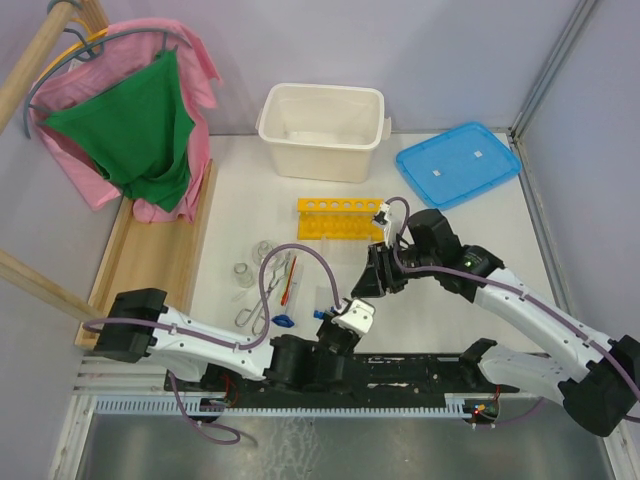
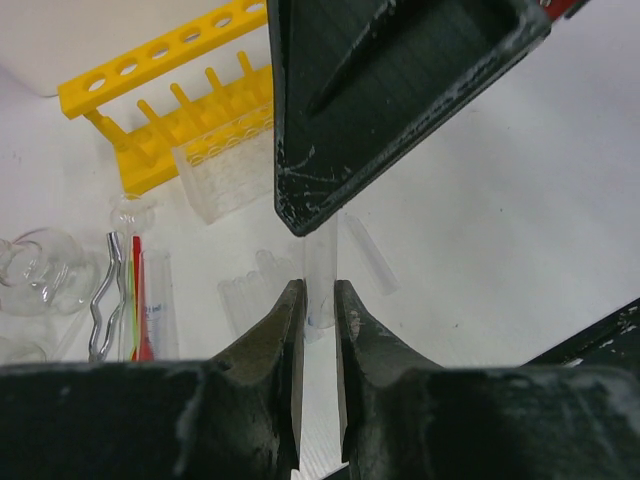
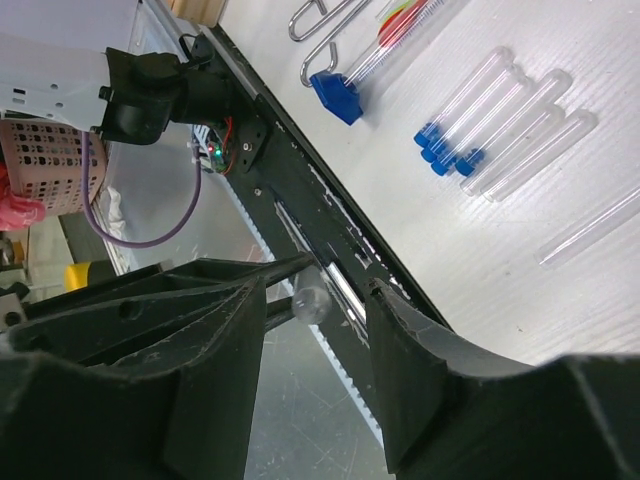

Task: Organize the chemistry lab equipment
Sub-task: Pick up the test tube at the center of the board.

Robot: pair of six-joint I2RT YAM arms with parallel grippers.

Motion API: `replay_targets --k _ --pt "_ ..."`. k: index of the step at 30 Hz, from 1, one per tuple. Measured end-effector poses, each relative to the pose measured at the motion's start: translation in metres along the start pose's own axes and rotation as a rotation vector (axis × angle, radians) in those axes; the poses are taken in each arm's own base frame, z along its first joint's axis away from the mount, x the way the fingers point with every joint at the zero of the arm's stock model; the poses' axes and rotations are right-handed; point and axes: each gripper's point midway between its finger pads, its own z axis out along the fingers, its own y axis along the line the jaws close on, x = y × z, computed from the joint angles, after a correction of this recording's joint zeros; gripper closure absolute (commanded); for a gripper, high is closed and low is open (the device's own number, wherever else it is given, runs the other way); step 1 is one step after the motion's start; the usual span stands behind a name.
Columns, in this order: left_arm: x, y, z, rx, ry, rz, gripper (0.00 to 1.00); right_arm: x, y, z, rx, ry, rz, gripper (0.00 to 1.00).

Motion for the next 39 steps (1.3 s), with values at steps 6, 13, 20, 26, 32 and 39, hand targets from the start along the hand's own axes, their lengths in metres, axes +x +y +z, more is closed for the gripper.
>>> replay_targets --k 6,13,20,26,32,39 --pt "-0.017 0.005 -0.004 0.013 -0.023 -0.057 0.97 0.002 -0.001 0.006 0.033 0.003 -0.020 0.48" --pt "-0.015 0.005 -0.004 0.013 -0.022 -0.054 0.97 -0.002 -0.004 0.007 0.058 -0.015 -0.033 0.50" --pt "-0.014 0.005 -0.004 0.012 -0.021 -0.051 0.97 -0.005 -0.003 0.005 0.068 -0.037 -0.043 0.54" --pt "-0.014 0.005 -0.004 0.012 -0.021 -0.050 0.97 -0.012 0.000 0.003 0.064 -0.066 -0.056 0.58" --pt "-0.011 0.006 -0.004 0.011 -0.017 -0.044 0.97 -0.019 0.002 0.003 0.065 -0.094 -0.066 0.63" --pt "-0.007 0.007 -0.004 0.007 -0.010 -0.055 0.97 -0.023 0.005 0.002 0.061 -0.106 -0.069 0.69"
